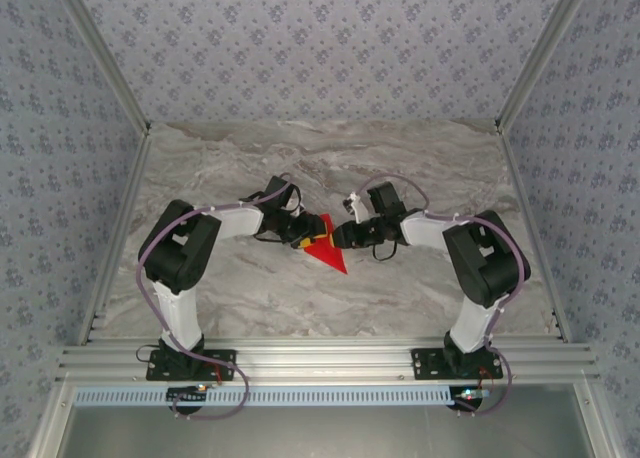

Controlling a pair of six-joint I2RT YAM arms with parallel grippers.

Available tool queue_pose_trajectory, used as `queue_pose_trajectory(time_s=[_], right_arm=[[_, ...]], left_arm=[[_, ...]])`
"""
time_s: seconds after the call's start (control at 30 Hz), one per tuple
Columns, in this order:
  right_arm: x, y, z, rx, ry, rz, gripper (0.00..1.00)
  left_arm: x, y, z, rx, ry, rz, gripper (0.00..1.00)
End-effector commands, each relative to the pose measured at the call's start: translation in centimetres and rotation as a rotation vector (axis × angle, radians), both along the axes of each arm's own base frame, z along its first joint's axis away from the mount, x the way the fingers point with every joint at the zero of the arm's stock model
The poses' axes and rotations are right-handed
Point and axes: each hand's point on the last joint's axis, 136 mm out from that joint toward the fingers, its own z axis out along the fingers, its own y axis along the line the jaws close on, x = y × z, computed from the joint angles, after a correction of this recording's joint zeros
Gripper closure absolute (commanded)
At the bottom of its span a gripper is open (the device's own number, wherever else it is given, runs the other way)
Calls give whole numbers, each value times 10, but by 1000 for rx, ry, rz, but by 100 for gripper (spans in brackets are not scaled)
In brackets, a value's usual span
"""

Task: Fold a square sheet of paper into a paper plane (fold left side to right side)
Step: Fourth fold the wing at the center of the table.

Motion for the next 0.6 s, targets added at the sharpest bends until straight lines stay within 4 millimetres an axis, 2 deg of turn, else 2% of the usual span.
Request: queue_pose_trajectory(time_s=[0.0, 0.3, 0.57], right_arm=[[2, 9, 4, 27, 16, 18, 74], [5, 6, -6, -19, 21, 11, 95], [6, 0, -18, -94, 22, 6, 98]], left_arm=[[-7, 11, -20, 86, 38, 6, 52], [-8, 11, -18, 86, 33, 5, 52], [-8, 11, -18, 85, 34, 5, 52]])
